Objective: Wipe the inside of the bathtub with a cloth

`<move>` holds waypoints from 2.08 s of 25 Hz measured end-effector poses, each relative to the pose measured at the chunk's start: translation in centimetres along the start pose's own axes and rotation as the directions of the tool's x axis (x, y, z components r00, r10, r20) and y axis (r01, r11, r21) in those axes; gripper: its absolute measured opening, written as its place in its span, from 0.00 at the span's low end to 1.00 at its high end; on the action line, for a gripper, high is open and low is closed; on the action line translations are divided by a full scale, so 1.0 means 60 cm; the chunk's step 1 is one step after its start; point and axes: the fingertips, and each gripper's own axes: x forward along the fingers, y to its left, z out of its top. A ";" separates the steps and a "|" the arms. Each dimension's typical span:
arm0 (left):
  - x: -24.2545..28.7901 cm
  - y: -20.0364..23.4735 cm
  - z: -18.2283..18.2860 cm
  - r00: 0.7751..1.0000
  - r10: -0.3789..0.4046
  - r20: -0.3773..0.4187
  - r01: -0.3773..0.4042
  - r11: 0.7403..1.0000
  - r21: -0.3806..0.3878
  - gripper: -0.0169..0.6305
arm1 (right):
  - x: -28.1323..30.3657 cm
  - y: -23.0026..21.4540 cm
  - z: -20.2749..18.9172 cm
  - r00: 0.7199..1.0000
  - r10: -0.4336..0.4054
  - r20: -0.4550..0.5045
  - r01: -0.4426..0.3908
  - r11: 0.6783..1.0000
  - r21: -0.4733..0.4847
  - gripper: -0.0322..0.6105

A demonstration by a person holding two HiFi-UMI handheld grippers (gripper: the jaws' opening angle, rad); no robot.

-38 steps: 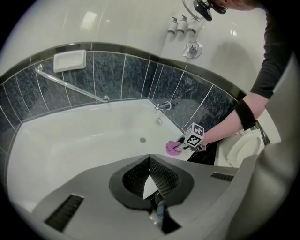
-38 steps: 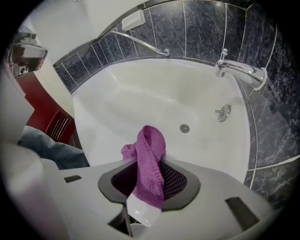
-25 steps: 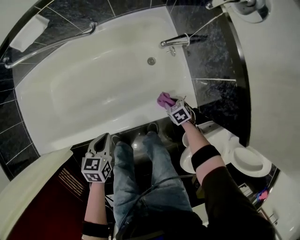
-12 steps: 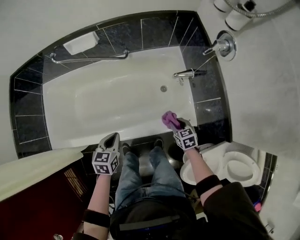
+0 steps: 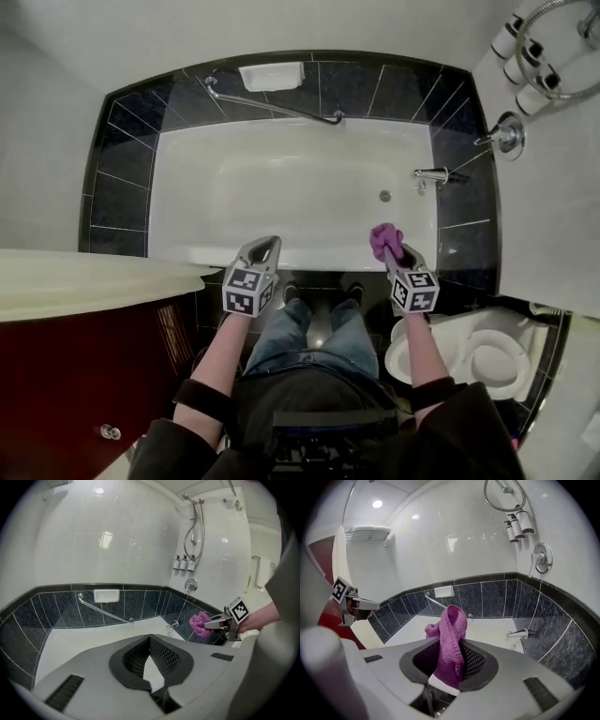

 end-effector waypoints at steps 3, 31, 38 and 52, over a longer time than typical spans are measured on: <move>-0.028 0.034 0.017 0.999 -0.001 0.034 0.000 1.000 0.016 0.02 | 0.002 0.045 0.023 1.000 0.000 0.024 0.000 1.000 -0.008 0.23; -0.089 0.165 0.072 0.983 0.145 0.111 -0.137 0.988 -0.076 0.02 | 0.125 0.265 0.141 0.964 0.265 0.010 -0.259 0.950 -0.176 0.23; -0.105 0.195 0.071 0.971 0.216 0.098 -0.207 0.974 -0.095 0.02 | 0.148 0.250 0.152 0.958 0.288 0.000 -0.283 0.943 -0.176 0.23; -0.141 0.328 0.064 0.979 0.174 0.107 -0.165 0.982 -0.088 0.02 | 0.166 0.297 0.137 0.983 0.180 0.020 -0.176 0.977 -0.117 0.23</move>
